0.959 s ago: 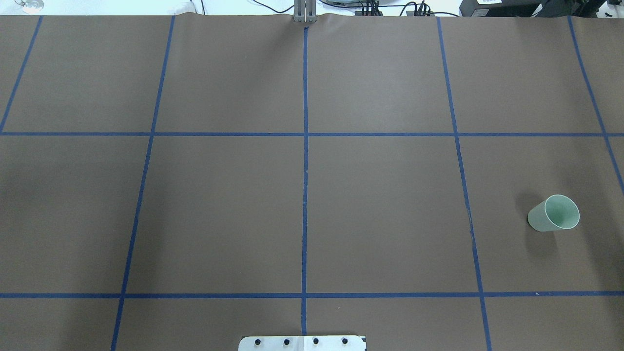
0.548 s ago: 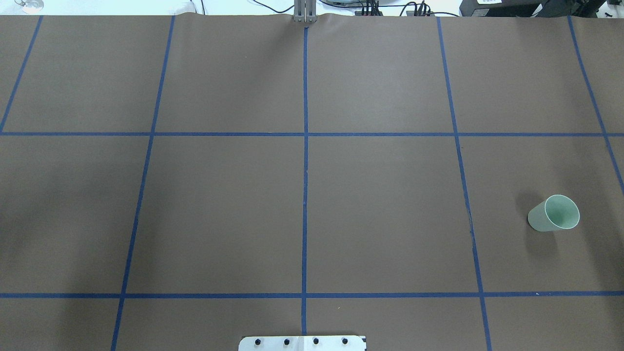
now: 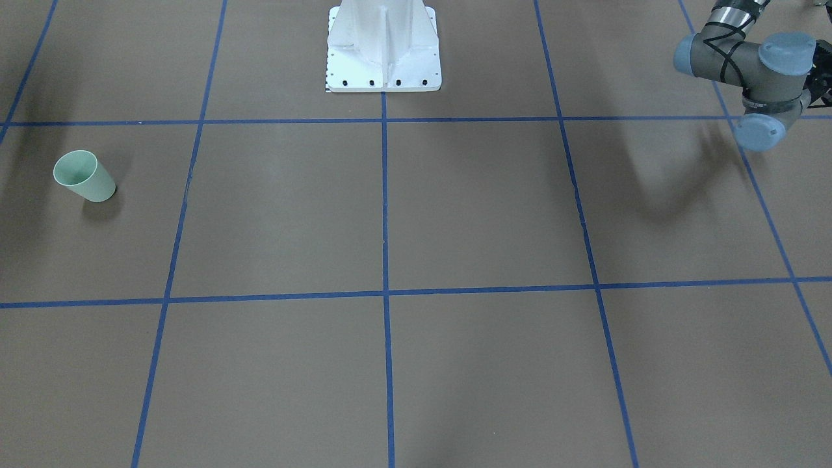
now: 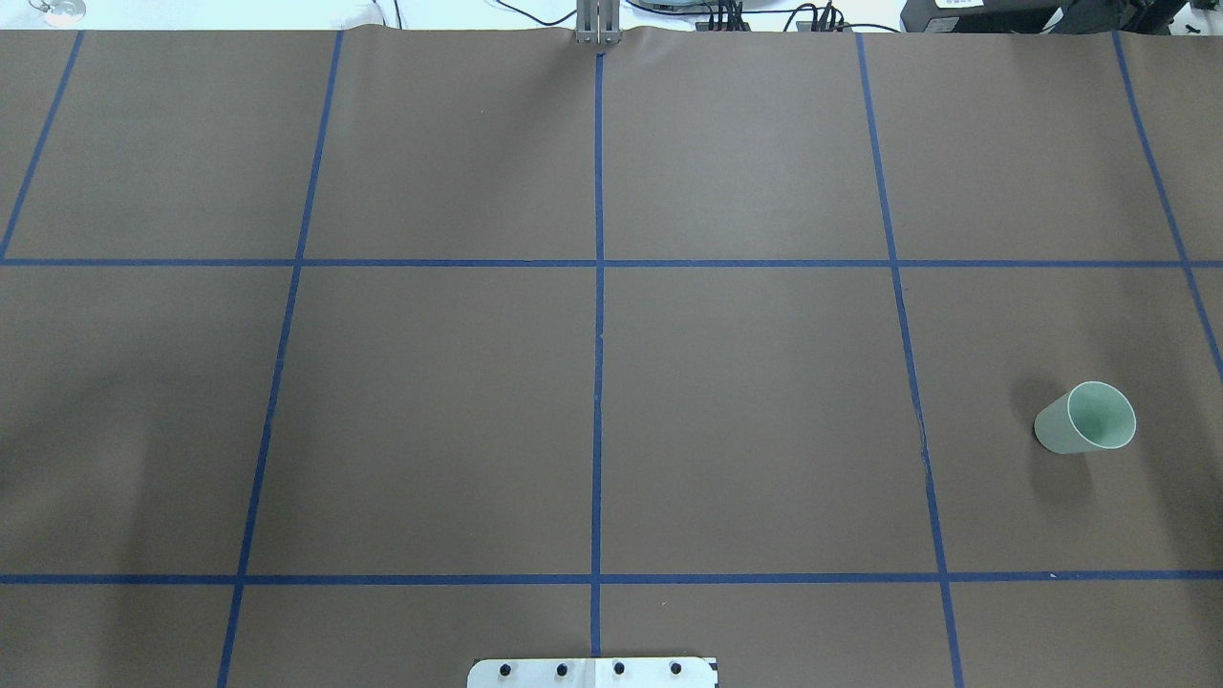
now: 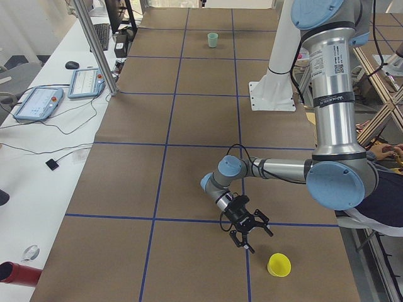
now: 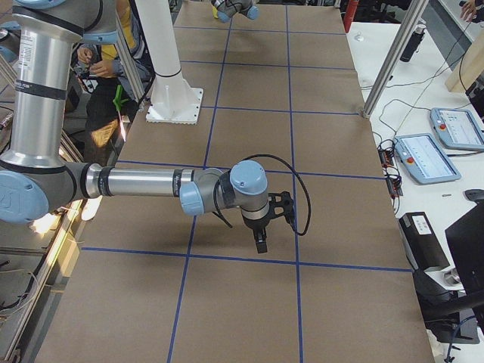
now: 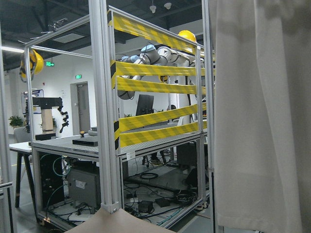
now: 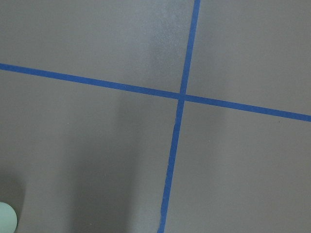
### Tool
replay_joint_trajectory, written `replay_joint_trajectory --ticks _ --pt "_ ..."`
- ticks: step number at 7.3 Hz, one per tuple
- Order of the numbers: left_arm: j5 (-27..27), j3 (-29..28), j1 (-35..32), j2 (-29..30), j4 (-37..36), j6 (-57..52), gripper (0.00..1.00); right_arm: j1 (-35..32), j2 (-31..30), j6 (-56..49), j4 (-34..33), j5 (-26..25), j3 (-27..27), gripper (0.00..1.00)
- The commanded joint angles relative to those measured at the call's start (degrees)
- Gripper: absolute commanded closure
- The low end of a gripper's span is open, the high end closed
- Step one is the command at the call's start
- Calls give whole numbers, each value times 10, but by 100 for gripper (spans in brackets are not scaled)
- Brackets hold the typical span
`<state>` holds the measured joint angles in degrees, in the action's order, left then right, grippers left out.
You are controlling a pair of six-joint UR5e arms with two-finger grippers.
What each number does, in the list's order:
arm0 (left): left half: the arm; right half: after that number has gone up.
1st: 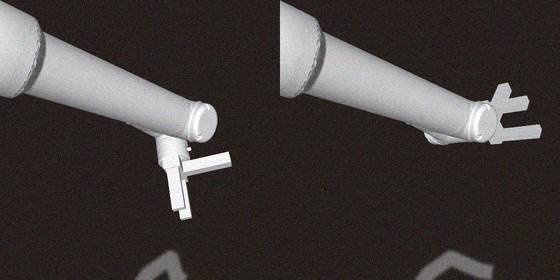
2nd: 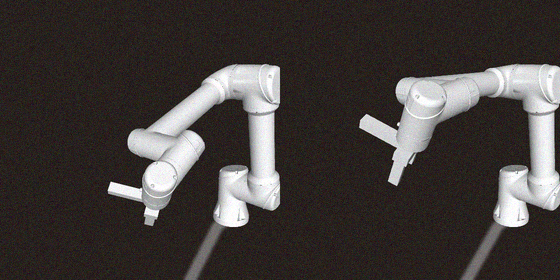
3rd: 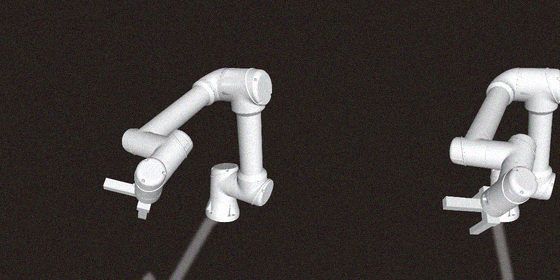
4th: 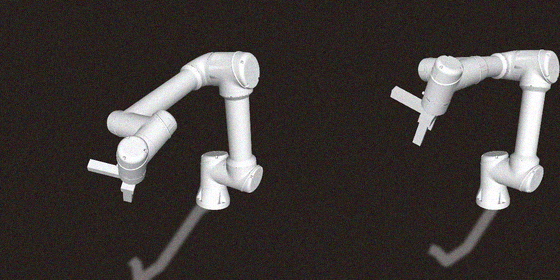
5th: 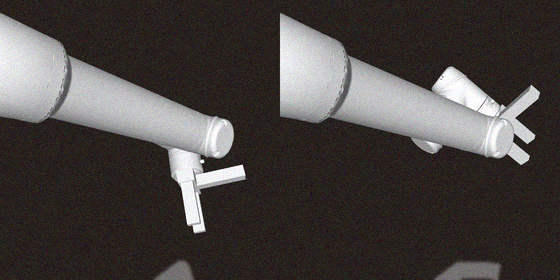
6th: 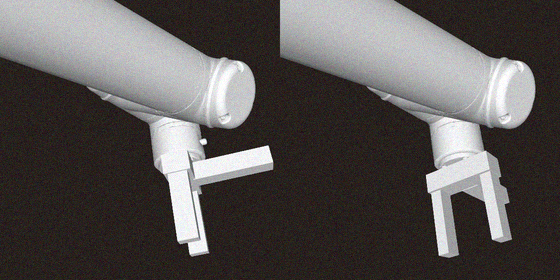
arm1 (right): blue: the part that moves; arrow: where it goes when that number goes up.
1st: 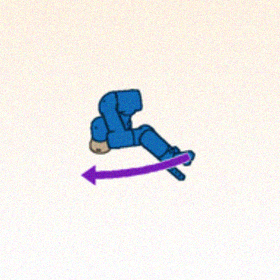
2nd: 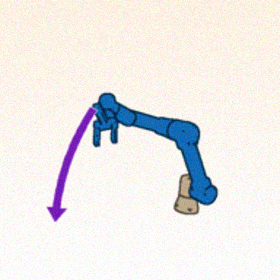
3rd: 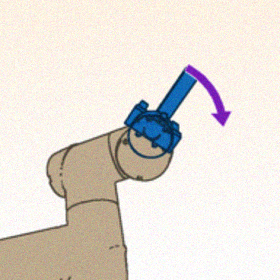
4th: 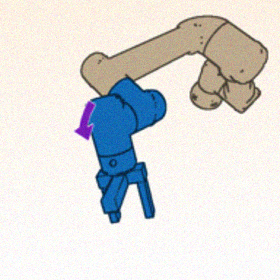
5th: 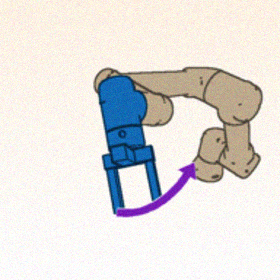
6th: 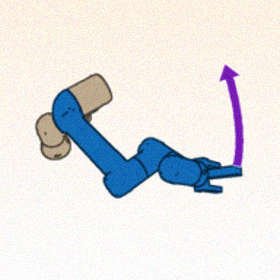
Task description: Transfer and stack yellow cup on green cup
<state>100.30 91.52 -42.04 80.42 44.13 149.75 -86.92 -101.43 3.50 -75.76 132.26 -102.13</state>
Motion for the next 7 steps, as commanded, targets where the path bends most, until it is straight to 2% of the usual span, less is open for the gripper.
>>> replay_joint_trajectory --ticks 1,2,7 --pt "53 -8 13 4 12 -37 0 0 0 0 0 0 0 0" --pt "77 -8 13 4 14 -63 0 0 0 -1 0 0 0 0" --pt "81 -68 13 -17 109 -10 0 0 2 -2 1 1 0 0"
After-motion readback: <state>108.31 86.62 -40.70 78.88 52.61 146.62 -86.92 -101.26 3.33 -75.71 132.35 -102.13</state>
